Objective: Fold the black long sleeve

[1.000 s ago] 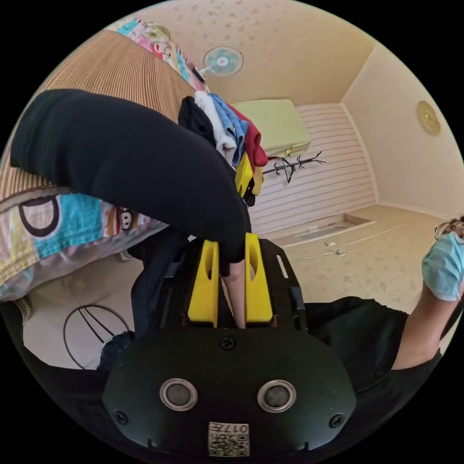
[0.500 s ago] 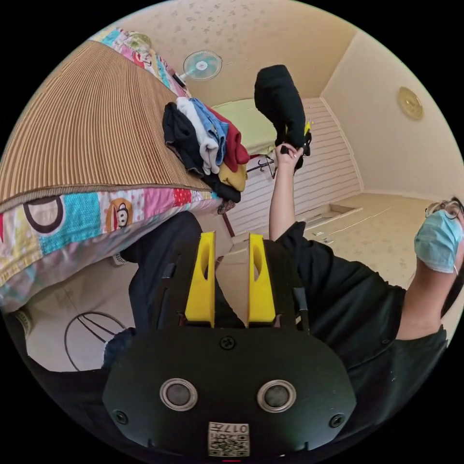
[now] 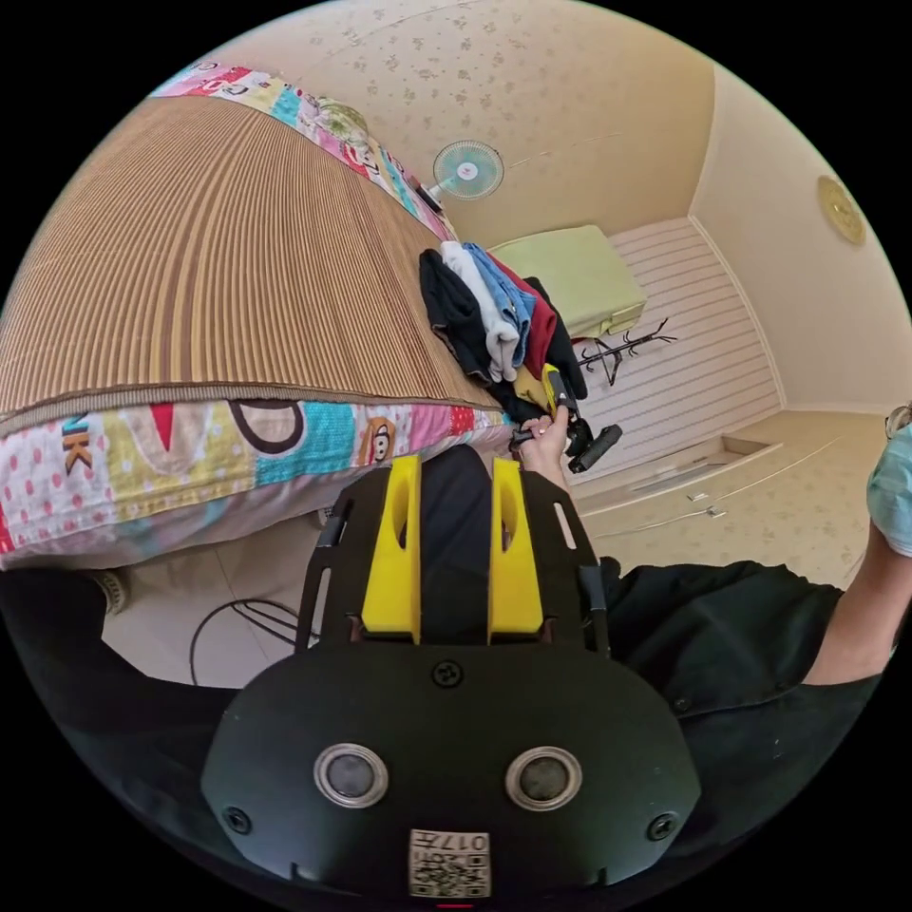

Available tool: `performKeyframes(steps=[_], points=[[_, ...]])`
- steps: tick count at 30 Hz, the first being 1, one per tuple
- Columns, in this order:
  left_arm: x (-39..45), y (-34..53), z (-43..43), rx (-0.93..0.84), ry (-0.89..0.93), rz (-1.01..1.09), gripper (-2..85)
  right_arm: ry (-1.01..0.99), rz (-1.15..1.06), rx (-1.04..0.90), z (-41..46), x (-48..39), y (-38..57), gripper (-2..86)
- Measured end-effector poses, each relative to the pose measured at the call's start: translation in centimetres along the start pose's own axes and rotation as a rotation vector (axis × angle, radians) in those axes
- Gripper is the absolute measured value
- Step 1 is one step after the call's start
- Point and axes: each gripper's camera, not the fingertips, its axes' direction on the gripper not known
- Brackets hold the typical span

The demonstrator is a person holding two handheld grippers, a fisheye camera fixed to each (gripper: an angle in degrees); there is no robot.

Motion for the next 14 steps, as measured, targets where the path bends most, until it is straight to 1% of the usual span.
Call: performKeyframes(steps=[1,2,4,6,7,9,10,11,12,14], points=[[0.3,0.0,-0.2,0.012,-0.039,0.013,10.6,-0.073,-0.091,-0.098,3.8,-4.8,1.5,5.0],[0.5,0.1,-0.2,0.017,-0.09,0.02,10.2,-0.108,-0.121,-0.173,6.0,-7.0,2.2,5.7],[0.5,0.3,-0.2,0.012,-0.161,0.015,10.0,-0.166,-0.191,-0.578,16.2,-14.8,5.9,8.3],[0.1,0.7,-0.7,0.013,-0.209,-0.001,10.0,-0.123,-0.269,-0.716,21.1,-19.4,9.7,9.4],[-0.3,1.0,-1.7,0.032,-0.242,-0.016,10.0,-0.059,-0.298,-0.74,22.9,-21.5,12.1,9.6],[-1.1,1.6,-4.9,0.107,-0.33,-0.048,10.0,0.03,-0.361,-0.631,22.6,-23.7,14.0,9.6],[-1.7,2.0,-8.1,0.175,-0.414,-0.069,10.2,0.065,-0.402,-0.619,22.7,-24.7,14.9,9.4],[-2.5,2.4,-11.6,0.24,-0.511,-0.096,10.5,0.072,-0.417,-0.614,22.8,-25.0,15.2,9.1],[-2.9,2.6,-13.5,0.271,-0.564,-0.111,10.8,0.056,-0.436,-0.606,23.0,-25.4,15.7,8.6],[-5.3,2.7,-21.5,0.362,-0.8,-0.212,13.0,-0.003,-0.423,-0.611,23.4,-25.1,16.0,8.1]])
